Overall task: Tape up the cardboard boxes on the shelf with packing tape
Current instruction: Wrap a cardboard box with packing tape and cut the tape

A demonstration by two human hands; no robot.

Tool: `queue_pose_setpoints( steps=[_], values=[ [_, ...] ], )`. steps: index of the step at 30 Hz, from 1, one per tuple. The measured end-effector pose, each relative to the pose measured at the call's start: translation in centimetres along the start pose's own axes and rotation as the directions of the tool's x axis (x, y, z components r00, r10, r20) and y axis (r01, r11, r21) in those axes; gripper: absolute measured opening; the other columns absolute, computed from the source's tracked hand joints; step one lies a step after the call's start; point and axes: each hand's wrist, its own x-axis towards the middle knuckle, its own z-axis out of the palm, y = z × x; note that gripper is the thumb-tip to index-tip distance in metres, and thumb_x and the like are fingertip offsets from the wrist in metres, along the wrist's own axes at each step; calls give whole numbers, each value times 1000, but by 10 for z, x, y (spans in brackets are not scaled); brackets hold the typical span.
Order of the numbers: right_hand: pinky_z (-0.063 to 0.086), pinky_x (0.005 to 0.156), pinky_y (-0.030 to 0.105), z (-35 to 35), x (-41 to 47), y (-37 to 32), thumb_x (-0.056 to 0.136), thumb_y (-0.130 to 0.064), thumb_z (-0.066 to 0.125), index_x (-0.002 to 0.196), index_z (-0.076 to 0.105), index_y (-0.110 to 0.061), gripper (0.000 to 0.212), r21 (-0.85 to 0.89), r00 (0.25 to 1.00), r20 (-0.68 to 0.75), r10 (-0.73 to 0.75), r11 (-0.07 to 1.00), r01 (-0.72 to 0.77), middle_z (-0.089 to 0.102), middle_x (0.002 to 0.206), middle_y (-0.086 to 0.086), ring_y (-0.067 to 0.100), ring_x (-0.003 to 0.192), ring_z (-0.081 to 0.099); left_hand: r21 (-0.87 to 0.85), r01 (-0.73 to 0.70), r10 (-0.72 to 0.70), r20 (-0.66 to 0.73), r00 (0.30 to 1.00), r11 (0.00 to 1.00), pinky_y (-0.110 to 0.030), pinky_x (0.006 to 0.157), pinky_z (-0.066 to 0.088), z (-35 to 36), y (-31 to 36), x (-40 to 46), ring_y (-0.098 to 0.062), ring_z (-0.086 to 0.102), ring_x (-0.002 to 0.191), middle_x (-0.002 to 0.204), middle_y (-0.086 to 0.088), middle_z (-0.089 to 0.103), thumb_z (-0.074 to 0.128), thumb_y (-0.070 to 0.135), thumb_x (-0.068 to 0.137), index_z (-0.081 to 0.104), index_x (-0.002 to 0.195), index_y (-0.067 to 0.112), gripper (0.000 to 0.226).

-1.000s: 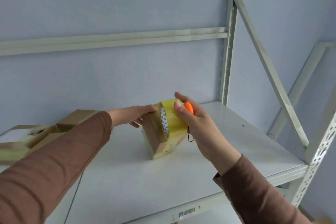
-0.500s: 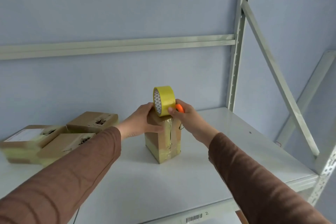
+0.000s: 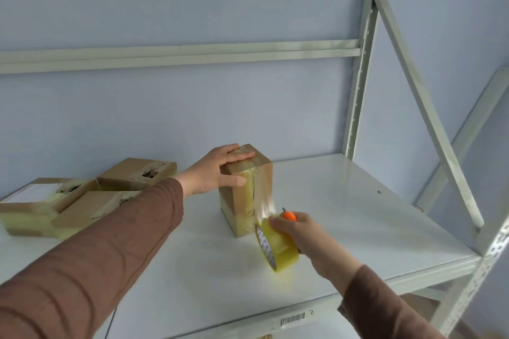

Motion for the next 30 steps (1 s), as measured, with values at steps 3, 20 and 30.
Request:
queue_pose_setpoints(
  steps=[3,20,30],
  values=[
    [48,59,22,3,8,10,93,-36,73,84,67,-16,23,-10,997,-28,72,997,-73,70,75,1,15,63,64,-62,45,-46,-11,999,997,-36,118,23,0,5,2,-8,19,146,162,17,25,71,71,65,45,133,73,73],
    [33,60,14,11,0,-14,91,-40,68,88,62,-23,18,101,863,45,-503,862,497,51,73,-10,7,68,42,205,-26,55,-137,989,978,-39,127,-3,-16,-21,-5,-7,4,156,165,13,22,46,14,109,44,153,34,48],
    [43,64,14,27,45,-22,102,-17,63,100,65,-11,6,77,919,44,-391,919,387,60,78,-9,6,71,54,380,-47,-68,283,957,924,-48,128,0,5,-11,-17,-19,-15,158,173,4,-7,49,76,91,17,164,34,90]
  ],
)
